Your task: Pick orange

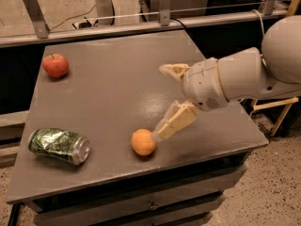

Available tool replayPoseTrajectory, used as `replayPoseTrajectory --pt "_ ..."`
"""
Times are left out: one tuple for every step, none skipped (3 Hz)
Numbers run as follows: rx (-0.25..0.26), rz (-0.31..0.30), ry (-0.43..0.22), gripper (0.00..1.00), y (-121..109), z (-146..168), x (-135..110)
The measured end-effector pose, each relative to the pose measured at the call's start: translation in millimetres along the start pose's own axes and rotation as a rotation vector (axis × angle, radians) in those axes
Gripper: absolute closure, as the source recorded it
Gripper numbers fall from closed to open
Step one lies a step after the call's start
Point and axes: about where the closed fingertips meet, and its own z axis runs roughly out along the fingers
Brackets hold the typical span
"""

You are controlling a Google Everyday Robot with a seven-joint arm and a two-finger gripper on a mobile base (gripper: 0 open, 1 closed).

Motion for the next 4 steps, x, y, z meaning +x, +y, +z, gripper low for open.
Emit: replayPoseTrajectory --pt "-0.006 -0.001 -0.015 0.00 1.6 2.1 -6.1" --pt "-0.039 0.033 -0.038 0.00 10.9 7.3 3.0" --pt "-0.109 0.111 -0.146 0.00 40.0 31.3 24.3" --pt "-0.137 0.132 -0.189 0.00 53.6 42.8 32.0"
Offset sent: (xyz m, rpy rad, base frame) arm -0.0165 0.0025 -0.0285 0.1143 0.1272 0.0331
